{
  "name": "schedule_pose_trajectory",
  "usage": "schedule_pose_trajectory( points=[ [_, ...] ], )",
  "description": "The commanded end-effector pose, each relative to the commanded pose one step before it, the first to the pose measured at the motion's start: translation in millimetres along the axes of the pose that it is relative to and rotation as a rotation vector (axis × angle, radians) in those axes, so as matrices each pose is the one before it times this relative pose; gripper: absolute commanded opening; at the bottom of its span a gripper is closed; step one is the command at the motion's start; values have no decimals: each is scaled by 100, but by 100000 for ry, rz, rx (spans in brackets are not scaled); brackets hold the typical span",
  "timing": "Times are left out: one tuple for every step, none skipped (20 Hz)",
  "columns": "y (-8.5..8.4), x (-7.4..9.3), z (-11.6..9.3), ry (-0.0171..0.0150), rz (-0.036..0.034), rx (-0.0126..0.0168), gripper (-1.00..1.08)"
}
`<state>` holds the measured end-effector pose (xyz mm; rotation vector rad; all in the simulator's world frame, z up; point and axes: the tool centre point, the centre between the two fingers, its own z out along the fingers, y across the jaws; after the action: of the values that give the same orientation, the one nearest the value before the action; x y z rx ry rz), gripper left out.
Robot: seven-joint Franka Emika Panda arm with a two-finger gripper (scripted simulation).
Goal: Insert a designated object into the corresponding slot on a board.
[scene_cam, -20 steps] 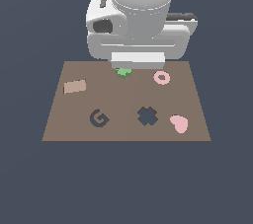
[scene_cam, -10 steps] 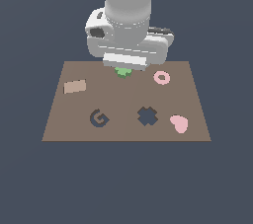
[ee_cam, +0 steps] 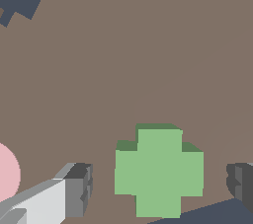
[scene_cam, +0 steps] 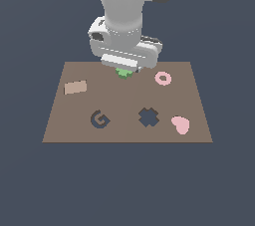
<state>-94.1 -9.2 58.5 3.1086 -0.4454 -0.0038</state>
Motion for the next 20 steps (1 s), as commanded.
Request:
schedule_pose_trajectory(
  points=[
    [198,-349,517,208,1585,54,100],
    [37,-77,130,15,338,16,100],
    [20,-52,94,8,228,16,100],
    [8,-28,56,4,129,13,100],
    [6,-7,18,1,48,6,100],
    [-17,33,-73,-117,-298,-51,100],
    [-2,-1,30,0,0,0,100],
    [-7,-2,90,0,0,0,100],
    [11,1,141,16,44,16,100],
    [-16,-7,211,0,0,0,100],
    [2,-5,262,15,44,16,100],
    [-2,-9,323,15,44,16,100],
    [-1,-12,323,15,44,15,100],
    [4,-11,263,15,44,15,100],
    [8,-8,202,14,44,15,100],
    [-10,-11,151,0,0,0,100],
    [-6,-7,91,0,0,0,100],
    [-2,-2,30,0,0,0,100],
    [0,0,0,0,0,0,-100],
    [0,0,0,0,0,0,-100]
  ],
)
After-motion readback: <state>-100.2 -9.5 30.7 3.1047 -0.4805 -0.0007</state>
